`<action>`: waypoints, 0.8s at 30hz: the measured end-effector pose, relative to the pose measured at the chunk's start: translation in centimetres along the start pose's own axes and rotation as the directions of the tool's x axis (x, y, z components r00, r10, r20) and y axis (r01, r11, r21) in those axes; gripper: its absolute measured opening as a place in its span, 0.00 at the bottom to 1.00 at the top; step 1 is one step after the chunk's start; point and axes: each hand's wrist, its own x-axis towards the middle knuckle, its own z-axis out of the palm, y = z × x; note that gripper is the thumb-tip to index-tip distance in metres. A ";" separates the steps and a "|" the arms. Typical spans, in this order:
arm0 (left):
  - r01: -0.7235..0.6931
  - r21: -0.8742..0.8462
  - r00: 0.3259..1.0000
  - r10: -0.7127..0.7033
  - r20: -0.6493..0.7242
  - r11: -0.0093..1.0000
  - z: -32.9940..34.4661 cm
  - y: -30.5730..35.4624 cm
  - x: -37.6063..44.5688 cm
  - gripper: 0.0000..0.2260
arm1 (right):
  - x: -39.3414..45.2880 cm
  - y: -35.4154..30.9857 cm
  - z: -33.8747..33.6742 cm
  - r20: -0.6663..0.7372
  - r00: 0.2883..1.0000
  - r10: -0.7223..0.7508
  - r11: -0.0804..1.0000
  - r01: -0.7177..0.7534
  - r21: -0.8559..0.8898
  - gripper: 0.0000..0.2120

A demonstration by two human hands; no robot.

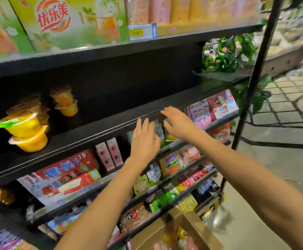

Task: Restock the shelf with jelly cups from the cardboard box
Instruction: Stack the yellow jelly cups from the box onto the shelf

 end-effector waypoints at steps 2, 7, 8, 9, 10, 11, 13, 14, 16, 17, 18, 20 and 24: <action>-0.032 -0.015 0.999 0.033 0.030 0.999 1.3 0.9 -0.8 0.24 | -1.9 1.5 0.6 0.018 0.999 0.027 1.000 -0.027 -0.003 0.24; -0.045 -0.022 0.990 0.048 0.133 0.999 5.7 2.5 -3.8 0.21 | -6.1 4.4 3.7 0.140 0.987 0.077 0.997 -0.075 -0.016 0.23; -0.039 -0.018 0.985 0.041 0.165 0.999 6.7 2.5 -4.4 0.21 | -6.8 4.8 4.5 0.157 0.984 0.082 0.997 -0.083 -0.001 0.23; -0.029 -0.025 0.980 0.034 0.195 0.999 7.8 2.5 -5.1 0.22 | -7.5 5.2 5.4 0.181 0.979 0.096 0.995 -0.101 0.015 0.24; -0.019 -0.045 0.974 0.029 0.224 0.999 8.9 2.5 -5.9 0.22 | -8.2 5.6 6.5 0.208 0.972 0.111 0.993 -0.118 0.020 0.24; -0.014 -0.064 0.972 0.029 0.234 0.998 9.8 2.5 -6.7 0.22 | -8.8 5.8 7.3 0.237 0.964 0.120 0.992 -0.128 0.018 0.24; -0.004 -0.086 0.963 0.027 0.268 0.996 11.8 2.5 -8.5 0.21 | -10.3 6.3 9.7 0.307 0.941 0.139 0.987 -0.156 0.031 0.23; 0.001 -0.093 0.954 0.027 0.299 0.996 12.6 2.5 -9.3 0.21 | -11.0 6.5 10.9 0.342 0.927 0.153 0.984 -0.175 0.034 0.22; 0.031 -0.082 0.933 0.001 0.360 0.996 14.7 2.2 -11.2 0.21 | -12.8 6.8 13.7 0.405 0.898 0.172 0.977 -0.207 0.045 0.22; 0.047 -0.084 0.920 -0.011 0.392 0.995 15.9 1.9 -12.2 0.22 | -13.7 6.9 15.1 0.436 0.881 0.181 0.973 -0.224 0.047 0.22; 0.060 -0.092 0.908 -0.016 0.419 0.994 17.2 1.5 -13.3 0.24 | -14.6 7.0 16.7 0.459 0.869 0.186 0.970 -0.236 0.055 0.22; 0.078 -0.094 0.882 -0.025 0.471 0.993 19.5 0.6 -15.7 0.22 | -16.7 7.1 20.0 0.526 0.830 0.188 0.965 -0.257 0.061 0.22; 0.116 -0.038 0.746 -0.062 0.663 0.993 23.8 -0.9 -20.5 0.22 | -21.5 7.0 27.0 0.658 0.720 0.222 0.928 -0.364 0.085 0.21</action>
